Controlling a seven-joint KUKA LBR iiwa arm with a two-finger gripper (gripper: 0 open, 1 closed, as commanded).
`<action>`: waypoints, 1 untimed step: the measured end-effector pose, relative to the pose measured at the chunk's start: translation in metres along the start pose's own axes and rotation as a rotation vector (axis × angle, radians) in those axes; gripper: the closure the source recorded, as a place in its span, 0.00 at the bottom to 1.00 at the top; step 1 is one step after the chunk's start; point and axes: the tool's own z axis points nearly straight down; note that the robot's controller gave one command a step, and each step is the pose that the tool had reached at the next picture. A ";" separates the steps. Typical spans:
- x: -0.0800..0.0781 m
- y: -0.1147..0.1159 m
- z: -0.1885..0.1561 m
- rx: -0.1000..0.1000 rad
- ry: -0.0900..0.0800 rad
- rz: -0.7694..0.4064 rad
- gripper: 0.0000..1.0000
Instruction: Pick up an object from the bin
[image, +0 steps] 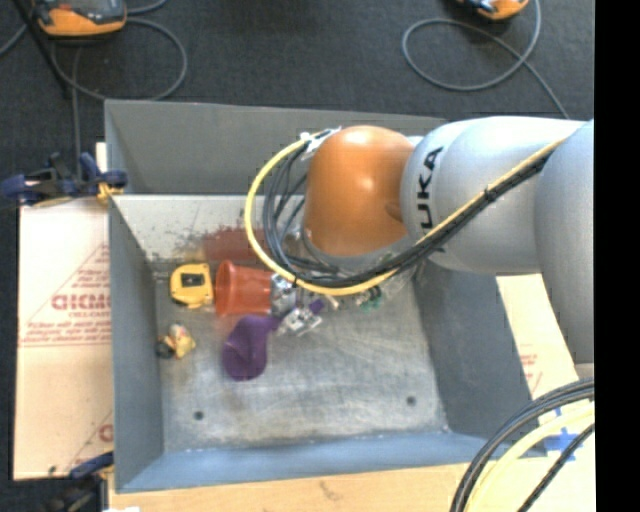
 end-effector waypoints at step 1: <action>0.000 -0.001 -0.018 0.001 -0.002 0.002 1.00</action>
Offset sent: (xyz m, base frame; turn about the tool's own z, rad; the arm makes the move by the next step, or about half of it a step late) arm 0.0001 -0.0002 0.0478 0.0000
